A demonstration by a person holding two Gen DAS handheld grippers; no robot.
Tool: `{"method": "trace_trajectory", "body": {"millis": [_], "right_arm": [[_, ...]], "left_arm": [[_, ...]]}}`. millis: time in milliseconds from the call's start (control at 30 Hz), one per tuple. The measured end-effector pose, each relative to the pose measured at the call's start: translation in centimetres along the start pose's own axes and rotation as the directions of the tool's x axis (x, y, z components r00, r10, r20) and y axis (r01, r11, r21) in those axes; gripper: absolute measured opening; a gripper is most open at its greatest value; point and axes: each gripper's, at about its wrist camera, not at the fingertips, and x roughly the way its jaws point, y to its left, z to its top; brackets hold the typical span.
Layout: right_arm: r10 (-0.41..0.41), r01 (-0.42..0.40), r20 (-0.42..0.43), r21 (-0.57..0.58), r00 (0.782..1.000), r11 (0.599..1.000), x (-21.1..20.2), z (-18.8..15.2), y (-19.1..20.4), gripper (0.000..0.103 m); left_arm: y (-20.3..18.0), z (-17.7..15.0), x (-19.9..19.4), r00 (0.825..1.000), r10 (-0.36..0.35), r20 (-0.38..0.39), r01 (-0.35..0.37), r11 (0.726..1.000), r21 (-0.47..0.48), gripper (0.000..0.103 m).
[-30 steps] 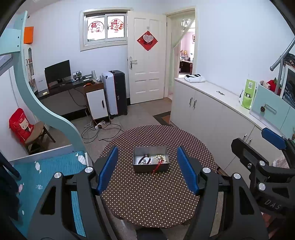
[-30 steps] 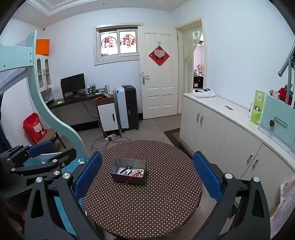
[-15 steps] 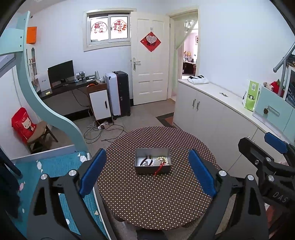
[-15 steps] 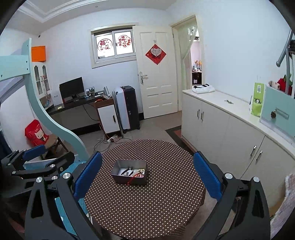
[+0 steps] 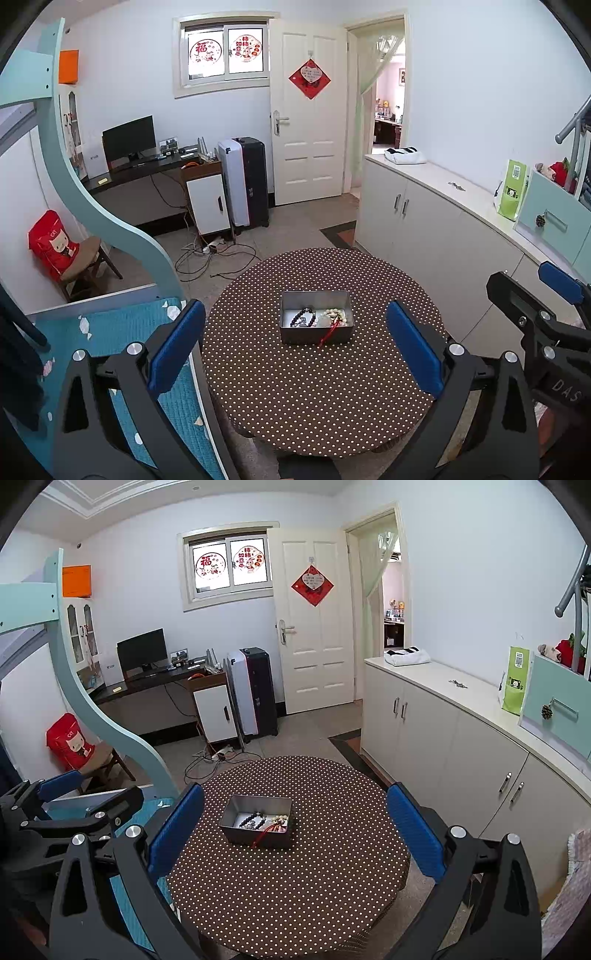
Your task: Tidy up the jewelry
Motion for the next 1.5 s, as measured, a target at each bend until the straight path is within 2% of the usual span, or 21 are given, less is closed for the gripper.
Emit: {"method": "trace_trajectory", "body": {"millis": [1500], "right_arm": [[0.020,-0.020,-0.023,-0.021,1.000,1.000,0.62,-0.07,0.09,0.096]], "left_arm": [[0.26,0.10,0.13,1.000,0.004,0.001,-0.004,1.000,-0.024,0.098]]}}
